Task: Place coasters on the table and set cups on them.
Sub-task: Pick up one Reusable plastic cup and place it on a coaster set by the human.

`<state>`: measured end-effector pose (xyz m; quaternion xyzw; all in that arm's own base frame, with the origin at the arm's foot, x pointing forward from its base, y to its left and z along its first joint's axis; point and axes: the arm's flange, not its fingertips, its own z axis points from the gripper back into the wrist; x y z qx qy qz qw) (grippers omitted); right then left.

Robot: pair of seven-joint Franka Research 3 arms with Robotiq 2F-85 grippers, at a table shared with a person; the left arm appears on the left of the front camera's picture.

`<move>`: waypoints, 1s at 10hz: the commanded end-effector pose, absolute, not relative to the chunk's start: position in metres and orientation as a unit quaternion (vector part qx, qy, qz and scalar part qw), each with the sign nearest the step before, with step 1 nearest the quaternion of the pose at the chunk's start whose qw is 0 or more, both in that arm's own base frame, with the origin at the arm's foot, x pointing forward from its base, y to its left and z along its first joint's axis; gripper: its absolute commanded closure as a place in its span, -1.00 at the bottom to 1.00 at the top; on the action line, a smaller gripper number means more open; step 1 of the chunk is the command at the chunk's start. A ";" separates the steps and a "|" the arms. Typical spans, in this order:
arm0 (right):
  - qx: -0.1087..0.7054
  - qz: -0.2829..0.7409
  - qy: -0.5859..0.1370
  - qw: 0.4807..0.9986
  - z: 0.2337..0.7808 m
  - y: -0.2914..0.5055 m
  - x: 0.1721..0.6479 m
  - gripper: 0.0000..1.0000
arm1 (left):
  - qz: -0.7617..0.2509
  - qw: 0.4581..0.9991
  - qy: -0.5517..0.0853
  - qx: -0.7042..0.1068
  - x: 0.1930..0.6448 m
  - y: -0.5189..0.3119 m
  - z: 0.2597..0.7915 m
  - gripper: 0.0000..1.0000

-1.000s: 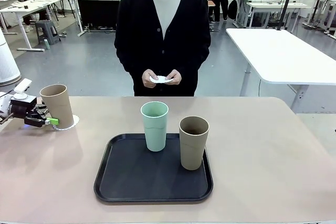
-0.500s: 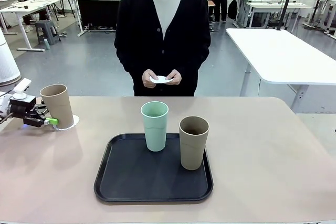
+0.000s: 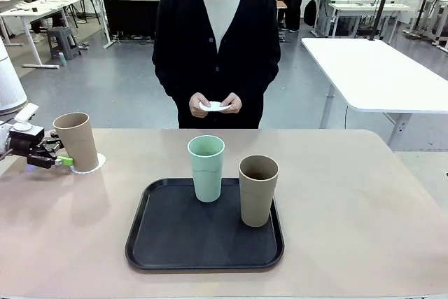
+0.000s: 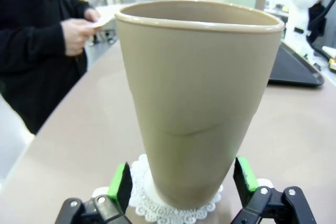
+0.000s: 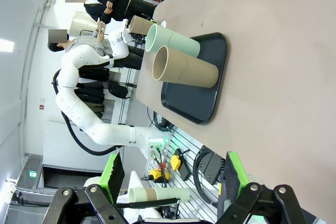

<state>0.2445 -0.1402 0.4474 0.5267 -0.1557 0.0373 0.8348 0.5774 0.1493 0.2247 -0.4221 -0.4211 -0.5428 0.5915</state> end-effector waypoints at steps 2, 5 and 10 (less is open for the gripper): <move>0.530 0.039 -0.159 0.832 0.447 -0.140 0.246 -1.00 | -0.543 0.604 -0.407 -0.419 0.578 0.162 0.235 -1.00; 0.530 0.039 -0.159 0.832 0.447 -0.140 0.246 -1.00 | -0.542 0.624 -0.403 -0.392 0.574 0.178 0.243 -1.00; 0.530 0.039 -0.159 0.832 0.447 -0.140 0.246 -1.00 | -0.462 0.789 -0.357 -0.193 0.497 0.158 0.382 -1.00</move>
